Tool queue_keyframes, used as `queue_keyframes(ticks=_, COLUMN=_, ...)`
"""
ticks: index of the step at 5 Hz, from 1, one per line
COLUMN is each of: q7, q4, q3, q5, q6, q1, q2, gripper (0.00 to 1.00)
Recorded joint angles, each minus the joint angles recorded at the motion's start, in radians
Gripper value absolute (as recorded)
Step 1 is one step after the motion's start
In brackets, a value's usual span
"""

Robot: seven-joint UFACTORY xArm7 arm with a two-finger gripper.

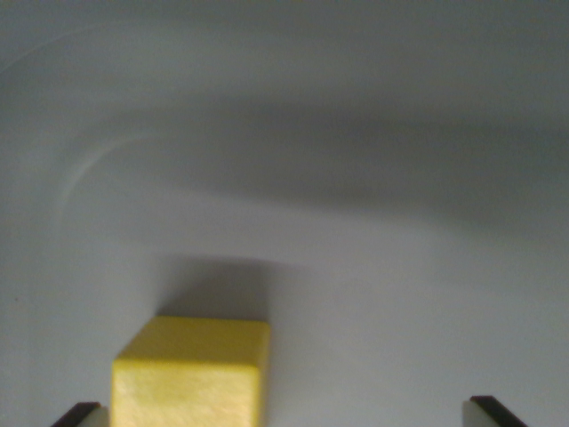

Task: Pick yellow cube

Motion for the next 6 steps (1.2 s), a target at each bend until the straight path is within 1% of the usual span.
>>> queue_keyframes(ticks=1, q7=0.012, q4=-0.003, q3=0.006, q5=-0.0032, q6=-0.031, q1=0.0144, q2=0.032, gripper=0.0)
queue_keyframes(ticks=2, q7=0.012, q4=-0.003, q3=0.006, q5=-0.0032, q6=-0.031, q1=0.0144, q2=0.032, gripper=0.0)
queue_keyframes(ticks=3, q7=0.023, q4=-0.006, q3=0.012, q5=-0.0061, q6=-0.058, q1=0.0272, q2=0.061, gripper=0.0)
queue_keyframes(ticks=4, q7=0.023, q4=-0.006, q3=0.012, q5=-0.0061, q6=-0.058, q1=0.0272, q2=0.061, gripper=0.0)
queue_keyframes(ticks=5, q7=0.032, q4=-0.009, q3=0.016, q5=-0.0082, q6=-0.079, q1=0.0369, q2=0.083, gripper=0.0)
queue_keyframes(ticks=6, q7=0.032, q4=-0.009, q3=0.016, q5=-0.0082, q6=-0.079, q1=0.0369, q2=0.083, gripper=0.0)
